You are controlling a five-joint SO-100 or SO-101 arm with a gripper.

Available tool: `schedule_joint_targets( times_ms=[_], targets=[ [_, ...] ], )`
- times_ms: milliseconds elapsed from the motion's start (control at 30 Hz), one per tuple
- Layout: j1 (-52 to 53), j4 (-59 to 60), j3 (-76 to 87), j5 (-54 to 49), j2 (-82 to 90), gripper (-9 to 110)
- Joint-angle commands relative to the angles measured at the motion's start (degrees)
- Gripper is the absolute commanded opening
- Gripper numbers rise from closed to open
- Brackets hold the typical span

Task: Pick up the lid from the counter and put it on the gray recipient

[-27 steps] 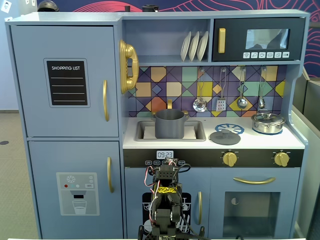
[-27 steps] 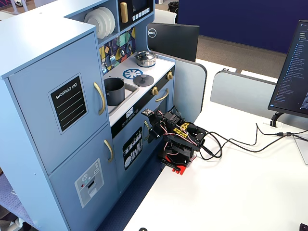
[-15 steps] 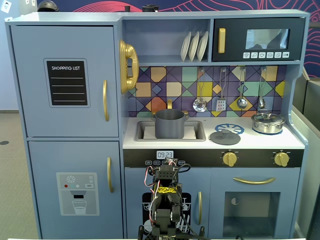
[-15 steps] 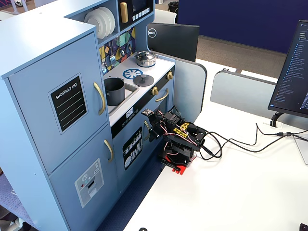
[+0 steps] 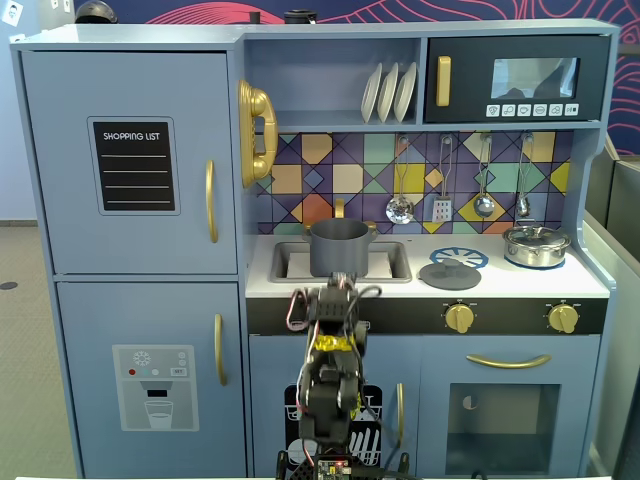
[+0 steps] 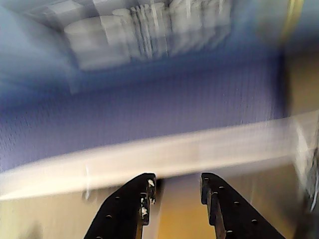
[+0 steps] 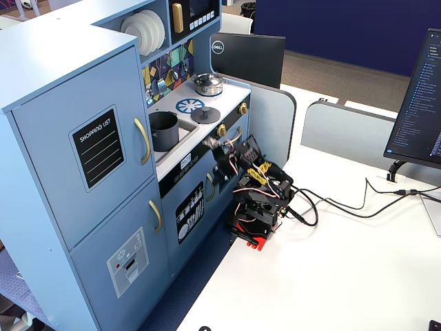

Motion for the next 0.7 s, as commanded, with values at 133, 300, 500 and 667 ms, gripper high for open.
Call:
schedule_joint_targets(
  times_ms=[133,300,500,667],
  targets=[
    [9.3,-11.9,-13.4,-6.0,-3.6,0],
    [18.3,-46.0,-4.9,-1.6,2.5,0],
    [25.2,-67.1,0.9,-1.2,-1.5,0],
    [28.4,-75.8,1.0,-1.6,-10.1,2]
  ],
)
